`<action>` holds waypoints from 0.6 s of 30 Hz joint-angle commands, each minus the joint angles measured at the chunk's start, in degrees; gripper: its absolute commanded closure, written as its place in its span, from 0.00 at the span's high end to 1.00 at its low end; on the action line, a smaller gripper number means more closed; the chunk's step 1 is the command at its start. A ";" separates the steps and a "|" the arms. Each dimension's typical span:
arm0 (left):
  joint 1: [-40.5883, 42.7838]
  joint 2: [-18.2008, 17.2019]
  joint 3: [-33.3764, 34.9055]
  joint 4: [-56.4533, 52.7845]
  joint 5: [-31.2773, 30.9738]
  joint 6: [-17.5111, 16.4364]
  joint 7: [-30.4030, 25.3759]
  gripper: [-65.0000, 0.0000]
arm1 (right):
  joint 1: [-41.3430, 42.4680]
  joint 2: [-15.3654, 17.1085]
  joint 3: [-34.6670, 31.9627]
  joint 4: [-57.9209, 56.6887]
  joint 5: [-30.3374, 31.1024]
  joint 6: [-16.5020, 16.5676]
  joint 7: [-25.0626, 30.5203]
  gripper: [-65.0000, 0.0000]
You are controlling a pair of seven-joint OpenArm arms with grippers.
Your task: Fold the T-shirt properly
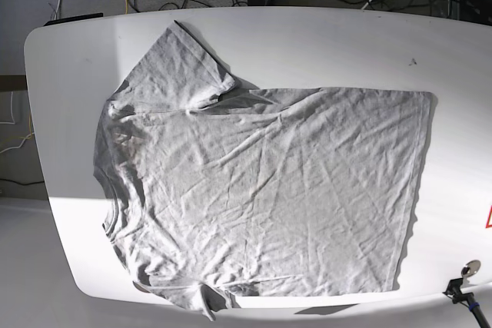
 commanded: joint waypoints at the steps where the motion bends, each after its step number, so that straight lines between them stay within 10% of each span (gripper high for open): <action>1: 2.90 -0.20 -0.10 2.73 -0.07 0.07 -0.79 0.02 | -4.16 0.00 0.02 5.58 0.09 0.15 -1.21 0.02; 18: 20.22 -2.05 -6.43 32.88 -0.16 0.07 -0.79 0.02 | -22.27 -0.27 0.11 41.19 0.09 0.06 -10.44 0.02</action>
